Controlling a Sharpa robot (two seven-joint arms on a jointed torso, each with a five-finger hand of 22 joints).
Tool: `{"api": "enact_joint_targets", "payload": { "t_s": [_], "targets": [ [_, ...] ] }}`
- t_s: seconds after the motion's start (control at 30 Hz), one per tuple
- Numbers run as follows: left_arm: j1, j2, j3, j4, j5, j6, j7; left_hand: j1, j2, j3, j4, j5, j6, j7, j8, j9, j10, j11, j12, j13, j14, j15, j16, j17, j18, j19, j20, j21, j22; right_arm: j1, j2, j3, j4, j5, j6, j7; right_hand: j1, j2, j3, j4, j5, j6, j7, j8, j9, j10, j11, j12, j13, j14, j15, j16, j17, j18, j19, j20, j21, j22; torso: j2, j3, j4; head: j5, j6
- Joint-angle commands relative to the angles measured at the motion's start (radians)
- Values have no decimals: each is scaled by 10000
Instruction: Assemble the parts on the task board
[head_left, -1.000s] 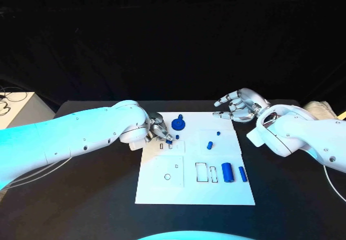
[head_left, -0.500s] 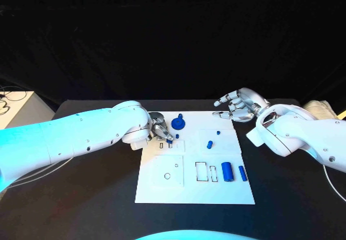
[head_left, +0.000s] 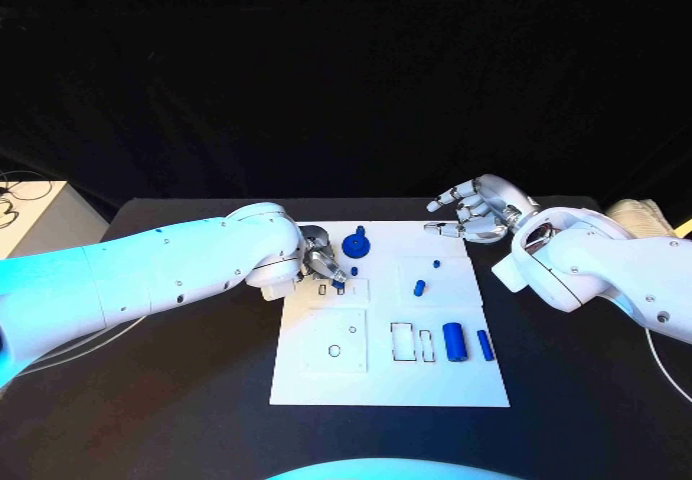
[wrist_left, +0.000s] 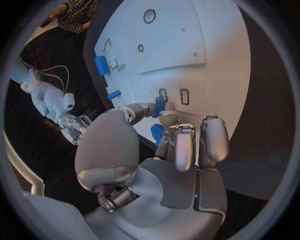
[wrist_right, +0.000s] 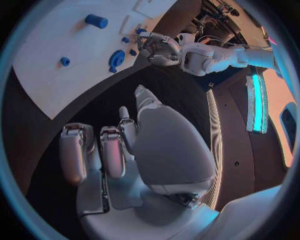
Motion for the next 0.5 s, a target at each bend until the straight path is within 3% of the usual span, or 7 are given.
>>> {"api": "enact_joint_targets", "payload": {
  "t_s": [0.03, 0.5],
  "targets": [
    [-6, 25, -1, 15, -163, 308, -90, 6, 116, 1714, -1781, 71, 282, -215, 29, 1309, 91, 16, 49, 16, 753, -86, 61, 1623, -189, 104, 8, 57, 26, -6, -1, 0, 20, -154, 104, 30, -86, 18, 53, -5, 54, 52, 0, 57, -14, -82, 14, -35, 452, 892, -20, -50, 2086, 92, 441, -10, -68, 1777, -7, 5, 6, 9, -21],
    [-11, -36, -10, 85, -170, 639, -143, -12, 123, 1694, -1776, 85, 294, -223, 36, 1321, 100, 10, 42, -2, 757, -89, 66, 1633, -194, 122, 6, 65, 50, -11, 27, 0, -33, -169, 141, 38, -86, 18, 53, -5, 54, 52, 0, 57, -14, -82, 14, -35, 452, 892, -20, -50, 2086, 92, 441, -10, -68, 1777, -2, 7, 15, -1, -40]
  ]
}}
